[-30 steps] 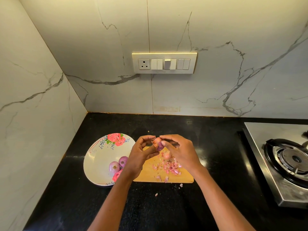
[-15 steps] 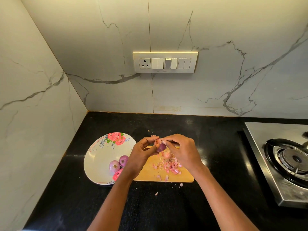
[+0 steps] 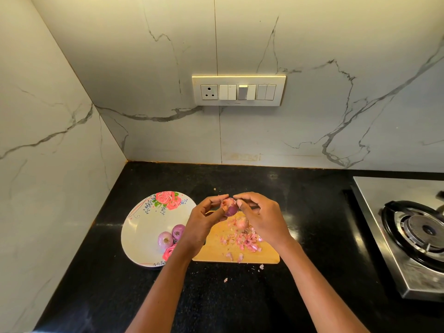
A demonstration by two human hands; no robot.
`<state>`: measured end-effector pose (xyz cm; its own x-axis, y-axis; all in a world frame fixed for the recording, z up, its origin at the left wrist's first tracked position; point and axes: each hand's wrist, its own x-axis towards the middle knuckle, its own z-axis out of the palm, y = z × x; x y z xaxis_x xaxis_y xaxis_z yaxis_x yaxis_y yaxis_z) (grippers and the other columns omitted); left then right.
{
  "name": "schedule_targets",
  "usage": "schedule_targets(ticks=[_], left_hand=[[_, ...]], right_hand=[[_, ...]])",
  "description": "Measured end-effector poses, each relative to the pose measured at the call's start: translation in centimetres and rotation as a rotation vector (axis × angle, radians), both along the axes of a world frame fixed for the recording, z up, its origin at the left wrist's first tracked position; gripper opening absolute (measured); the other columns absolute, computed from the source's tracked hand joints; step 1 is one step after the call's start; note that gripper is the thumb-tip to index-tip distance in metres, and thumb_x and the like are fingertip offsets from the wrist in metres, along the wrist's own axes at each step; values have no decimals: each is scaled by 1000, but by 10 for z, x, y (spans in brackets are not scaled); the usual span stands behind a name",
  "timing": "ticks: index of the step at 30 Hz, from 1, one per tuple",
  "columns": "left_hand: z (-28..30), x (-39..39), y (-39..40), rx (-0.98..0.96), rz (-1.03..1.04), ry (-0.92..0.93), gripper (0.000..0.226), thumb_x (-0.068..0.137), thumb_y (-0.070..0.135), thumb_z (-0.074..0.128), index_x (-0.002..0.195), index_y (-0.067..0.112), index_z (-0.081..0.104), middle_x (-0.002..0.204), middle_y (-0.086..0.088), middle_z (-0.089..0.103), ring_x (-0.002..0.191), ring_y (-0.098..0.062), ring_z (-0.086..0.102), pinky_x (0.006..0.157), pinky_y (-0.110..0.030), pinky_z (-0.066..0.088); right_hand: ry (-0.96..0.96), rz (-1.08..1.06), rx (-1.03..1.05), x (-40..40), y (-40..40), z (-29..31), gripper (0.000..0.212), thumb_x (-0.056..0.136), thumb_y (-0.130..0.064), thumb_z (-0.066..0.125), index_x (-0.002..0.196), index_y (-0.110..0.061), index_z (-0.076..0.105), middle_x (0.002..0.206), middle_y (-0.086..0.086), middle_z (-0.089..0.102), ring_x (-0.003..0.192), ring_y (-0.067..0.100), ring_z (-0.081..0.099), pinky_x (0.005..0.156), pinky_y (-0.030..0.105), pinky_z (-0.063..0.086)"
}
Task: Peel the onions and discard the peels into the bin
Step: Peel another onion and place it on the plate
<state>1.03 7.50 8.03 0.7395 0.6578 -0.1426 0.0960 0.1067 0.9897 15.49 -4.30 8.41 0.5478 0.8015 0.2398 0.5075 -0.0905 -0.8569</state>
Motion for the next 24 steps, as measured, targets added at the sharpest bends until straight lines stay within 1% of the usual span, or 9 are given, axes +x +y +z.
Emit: schedule_targets(ticks=[4, 7, 9, 11, 14, 17, 18, 21, 24], left_hand=[[-2, 1, -1, -17, 0, 4, 48, 82, 42, 70, 127, 26, 66, 124, 2, 70, 114, -17, 68, 95, -34, 58], [-3, 0, 0, -40, 4, 1, 46, 84, 40, 69, 128, 25, 65, 123, 3, 71, 111, -15, 69, 93, -32, 58], [-3, 1, 0, -44, 7, 2, 49, 83, 41, 68, 129, 24, 65, 123, 3, 71, 111, -15, 69, 93, -31, 57], [-5, 2, 1, -41, 14, 13, 50, 84, 41, 67, 130, 23, 64, 124, 2, 70, 112, -15, 69, 94, -31, 57], [-9, 1, 3, -54, 10, 23, 41, 91, 33, 66, 131, 22, 64, 126, 1, 70, 113, -17, 68, 96, -35, 57], [-11, 0, 3, -61, 15, 25, 42, 89, 35, 66, 130, 23, 64, 124, 1, 71, 112, -17, 69, 95, -34, 57], [-11, 0, 3, -59, 19, 28, 41, 90, 35, 66, 129, 24, 64, 124, 1, 71, 111, -16, 69, 95, -34, 57], [-13, 1, 4, -51, 19, 35, 36, 94, 28, 65, 130, 24, 64, 125, 2, 71, 111, -15, 69, 96, -34, 57], [-12, 2, 4, -45, 18, 36, 43, 88, 36, 67, 129, 24, 64, 125, 2, 70, 112, -15, 69, 95, -33, 57]], right_hand=[[-55, -65, -23, 2, -1, -2, 18, 98, -18, 65, 113, -26, 73, 105, -18, 70, 97, -1, 67, 82, 10, 53], [-90, -49, -28, 3, -1, -4, 20, 99, -9, 63, 107, -25, 73, 104, -16, 70, 94, 0, 68, 81, 13, 54], [-102, -27, -52, 3, 0, -6, 22, 97, -4, 62, 99, -24, 70, 99, -14, 69, 94, 4, 66, 81, 16, 54], [-82, -24, -70, 3, 0, -7, 23, 96, -2, 58, 91, -22, 67, 94, -12, 65, 92, 8, 64, 80, 25, 54], [-28, -18, -90, 2, 1, -9, 22, 98, -7, 53, 88, -23, 64, 94, -11, 61, 91, 8, 61, 79, 29, 51], [-9, -1, -135, 3, 1, -8, 15, 103, -30, 54, 95, -26, 66, 102, -13, 59, 97, 1, 60, 80, 22, 50], [-24, 0, -138, 3, 1, -9, 12, 102, -32, 57, 98, -27, 66, 103, -13, 60, 97, 0, 60, 80, 19, 50], [-67, -8, -119, 3, 0, -8, 10, 100, -20, 63, 104, -25, 70, 102, -13, 66, 96, 0, 61, 78, 10, 47], [-67, -17, -115, 3, -1, -8, 18, 100, -13, 61, 111, -24, 71, 102, -14, 70, 97, -2, 63, 78, 9, 48]])
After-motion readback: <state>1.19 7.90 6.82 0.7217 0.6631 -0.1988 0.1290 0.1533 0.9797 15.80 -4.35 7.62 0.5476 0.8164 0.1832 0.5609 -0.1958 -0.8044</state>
